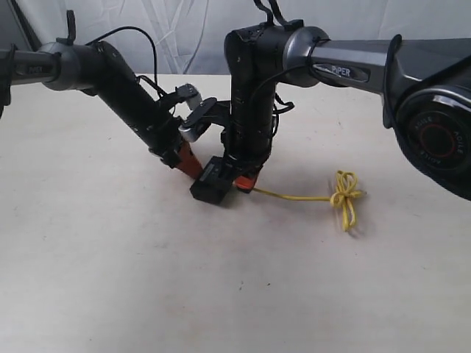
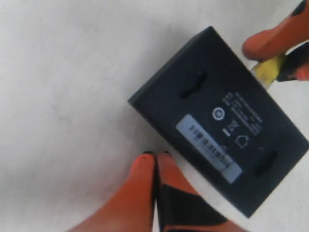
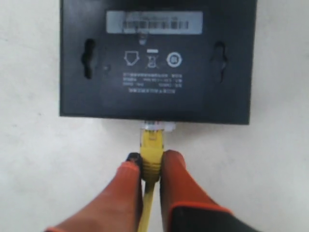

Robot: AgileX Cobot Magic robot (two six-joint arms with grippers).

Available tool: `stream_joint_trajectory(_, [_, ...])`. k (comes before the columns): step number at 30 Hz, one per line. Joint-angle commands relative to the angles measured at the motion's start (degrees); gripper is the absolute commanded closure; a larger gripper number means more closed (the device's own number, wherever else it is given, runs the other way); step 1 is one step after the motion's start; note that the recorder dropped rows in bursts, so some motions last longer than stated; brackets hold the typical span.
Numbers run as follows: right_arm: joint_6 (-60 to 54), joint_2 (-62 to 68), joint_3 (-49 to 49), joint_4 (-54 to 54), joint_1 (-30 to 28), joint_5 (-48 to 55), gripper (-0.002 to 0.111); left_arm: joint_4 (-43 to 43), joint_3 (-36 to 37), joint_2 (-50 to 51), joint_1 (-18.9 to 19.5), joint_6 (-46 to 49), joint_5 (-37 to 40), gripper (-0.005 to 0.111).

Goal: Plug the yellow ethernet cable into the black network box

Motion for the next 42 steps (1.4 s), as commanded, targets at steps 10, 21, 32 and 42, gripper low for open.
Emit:
stream_joint_trajectory(10, [-9.3,-1.8,3.9,-1.3,-0.3,-0.4,0.109,9.0,0.6,-10.1,4.7,-15.8,-0.2,0.107])
stream_joint_trajectory(21, [-10.2,-1.8,4.1,-1.5,-0.3,-3.0,0.097,10.0,12.5,-22.3,5.2,-20.5,-7.1,0.107])
stream_joint_trajectory(32, [-5.9,-3.5,4.1,-4.8,-0.3,-2.8,0.047,10.1,22.4,-34.7,5.2,-22.8,-14.8,0.107])
stream_joint_trajectory(42, [11.3,-11.0,4.1,-16.5,-2.9,-0.3,0.08,17.3,27.6,-46.0,5.4,-29.9,-18.9,0.107])
